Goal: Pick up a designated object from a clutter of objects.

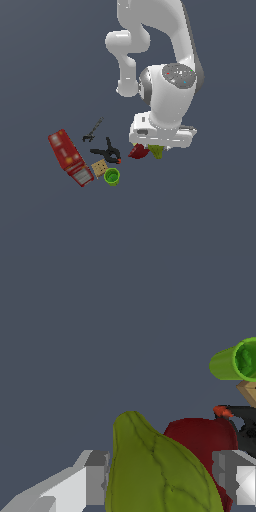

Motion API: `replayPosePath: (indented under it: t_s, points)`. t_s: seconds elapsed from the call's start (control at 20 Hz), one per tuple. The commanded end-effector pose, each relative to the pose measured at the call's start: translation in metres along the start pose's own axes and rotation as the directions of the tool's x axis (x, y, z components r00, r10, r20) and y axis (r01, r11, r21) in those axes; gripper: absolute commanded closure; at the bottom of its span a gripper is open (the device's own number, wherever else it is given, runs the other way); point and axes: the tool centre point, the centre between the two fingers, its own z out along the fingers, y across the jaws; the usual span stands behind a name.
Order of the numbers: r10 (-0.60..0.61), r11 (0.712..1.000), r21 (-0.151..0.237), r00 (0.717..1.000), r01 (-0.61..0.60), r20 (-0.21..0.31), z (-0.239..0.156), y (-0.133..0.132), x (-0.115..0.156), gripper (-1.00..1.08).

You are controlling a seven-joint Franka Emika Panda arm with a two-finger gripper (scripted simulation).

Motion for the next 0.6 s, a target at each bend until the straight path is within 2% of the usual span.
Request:
replayPosePath:
  t_s: [0.0,0.55]
  points:
    - [0.001,1.000,0.000,1.000,-0.001,0.001,-0.023,0.024,-0.004,1.08]
    - [0.000,1.000,0.001,1.000,0.000,0.007,-0.120,0.125,-0.018,1.08]
